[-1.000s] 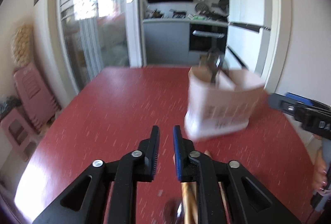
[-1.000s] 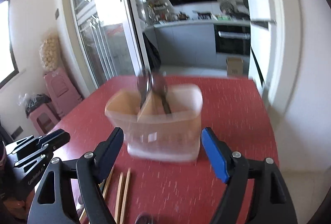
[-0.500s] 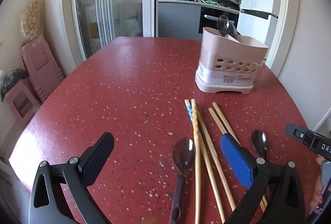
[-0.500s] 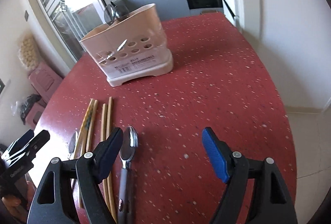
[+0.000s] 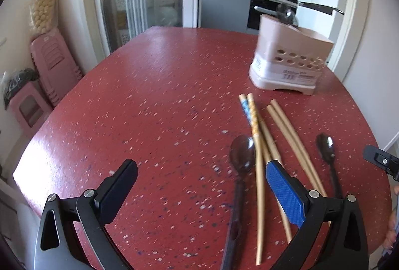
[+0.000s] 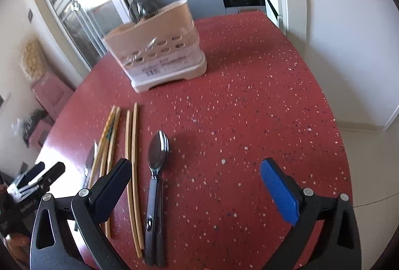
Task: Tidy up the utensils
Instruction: 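Withdraw both open tools from the holder back over the table utensils, then close the right tool on a dark spoon handle while the left tool grasps another dark spoon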
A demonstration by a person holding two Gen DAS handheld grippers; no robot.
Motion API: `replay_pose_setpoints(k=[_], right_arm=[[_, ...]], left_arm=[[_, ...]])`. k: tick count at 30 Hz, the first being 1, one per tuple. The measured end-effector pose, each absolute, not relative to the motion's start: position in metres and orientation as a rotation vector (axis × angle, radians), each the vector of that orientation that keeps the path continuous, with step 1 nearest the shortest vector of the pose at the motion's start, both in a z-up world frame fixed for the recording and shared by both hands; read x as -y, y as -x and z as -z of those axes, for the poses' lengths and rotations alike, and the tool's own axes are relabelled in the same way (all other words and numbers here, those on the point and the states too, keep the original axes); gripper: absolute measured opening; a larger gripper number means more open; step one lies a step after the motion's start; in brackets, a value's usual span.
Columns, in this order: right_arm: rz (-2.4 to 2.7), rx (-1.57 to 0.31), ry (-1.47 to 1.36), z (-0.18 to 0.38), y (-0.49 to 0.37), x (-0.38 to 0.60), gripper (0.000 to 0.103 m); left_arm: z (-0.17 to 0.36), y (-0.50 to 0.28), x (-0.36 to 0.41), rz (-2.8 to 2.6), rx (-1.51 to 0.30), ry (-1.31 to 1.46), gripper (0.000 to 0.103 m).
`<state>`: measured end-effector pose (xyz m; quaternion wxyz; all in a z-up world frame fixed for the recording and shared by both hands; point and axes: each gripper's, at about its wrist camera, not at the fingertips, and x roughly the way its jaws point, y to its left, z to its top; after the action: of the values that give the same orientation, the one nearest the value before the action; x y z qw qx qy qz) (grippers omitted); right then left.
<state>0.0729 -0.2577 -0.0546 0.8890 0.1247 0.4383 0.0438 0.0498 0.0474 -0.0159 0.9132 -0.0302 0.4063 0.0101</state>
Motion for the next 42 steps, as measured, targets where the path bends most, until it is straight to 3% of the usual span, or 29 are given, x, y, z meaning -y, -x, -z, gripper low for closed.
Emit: replay_pose_setpoints(k=[24, 29, 42], right_arm=[[-0.056, -1.084, -0.217, 0.077, -0.072, 0.237, 0.102], [-0.077, -1.095, -0.19, 0.077, -0.073, 0.225, 0.089], [-0.1, -1.157, -0.051, 0.081, -0.087, 0.188, 0.027]], left_arm=[[0.054, -0.062, -0.058, 0.009, -0.972, 0.021, 0.103], [0.053, -0.064, -0.056, 0.023, -0.971, 0.003, 0.103], [0.056, -0.073, -0.043, 0.093, -1.007, -0.037, 0.103]])
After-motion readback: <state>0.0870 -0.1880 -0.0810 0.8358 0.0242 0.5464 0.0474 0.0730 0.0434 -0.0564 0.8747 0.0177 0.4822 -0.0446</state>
